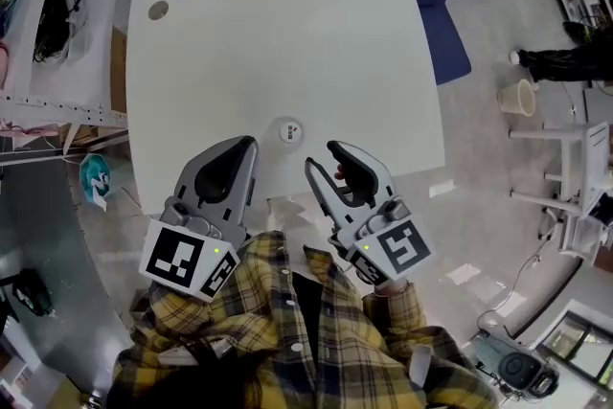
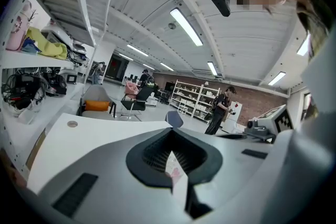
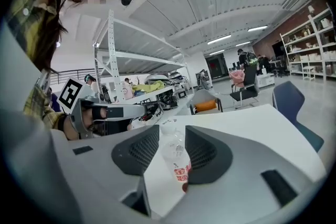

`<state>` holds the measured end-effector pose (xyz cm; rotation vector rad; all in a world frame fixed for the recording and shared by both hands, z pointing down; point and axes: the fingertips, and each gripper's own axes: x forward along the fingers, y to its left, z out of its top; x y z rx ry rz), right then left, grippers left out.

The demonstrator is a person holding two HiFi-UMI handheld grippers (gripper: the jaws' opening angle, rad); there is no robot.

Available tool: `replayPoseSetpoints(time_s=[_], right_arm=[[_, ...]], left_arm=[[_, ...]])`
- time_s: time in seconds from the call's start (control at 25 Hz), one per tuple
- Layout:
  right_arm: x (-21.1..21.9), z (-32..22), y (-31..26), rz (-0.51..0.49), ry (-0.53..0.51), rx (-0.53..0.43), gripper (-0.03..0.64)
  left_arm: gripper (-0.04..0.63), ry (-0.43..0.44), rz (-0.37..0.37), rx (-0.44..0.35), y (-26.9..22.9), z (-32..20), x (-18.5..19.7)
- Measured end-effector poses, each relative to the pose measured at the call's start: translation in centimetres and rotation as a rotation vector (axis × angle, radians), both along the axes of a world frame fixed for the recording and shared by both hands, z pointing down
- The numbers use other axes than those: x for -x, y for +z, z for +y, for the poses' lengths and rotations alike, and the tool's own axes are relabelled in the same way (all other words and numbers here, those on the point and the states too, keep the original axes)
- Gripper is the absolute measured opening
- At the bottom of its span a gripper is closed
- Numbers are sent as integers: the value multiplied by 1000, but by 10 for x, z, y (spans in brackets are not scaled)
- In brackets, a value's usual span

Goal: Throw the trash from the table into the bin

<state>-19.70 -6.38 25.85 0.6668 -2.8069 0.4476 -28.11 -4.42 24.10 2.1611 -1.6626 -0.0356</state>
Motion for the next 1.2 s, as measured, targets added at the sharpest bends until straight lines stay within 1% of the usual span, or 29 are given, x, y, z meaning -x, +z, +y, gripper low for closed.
replayPoseSetpoints(time_s=[0.28,0.48,0.56,0.72,0.92,1.2], right_arm=[[10,7,37,61,-73,56,233],[18,8,68,115,-89,42,311],[20,9,82,148,-92,29,331],[27,11,107,178,-91,37,351],[36,2,127,166,-67,6,354],[47,-5,136,150,-63,10,354]], left_arm=[[6,5,5,27,19,-7,3],[6,2,6,39,28,-7,8],[6,-2,5,48,33,-4,10],[6,-12,6,75,47,3,17],[8,-24,19,105,59,8,24],[6,-43,21,123,64,10,33]])
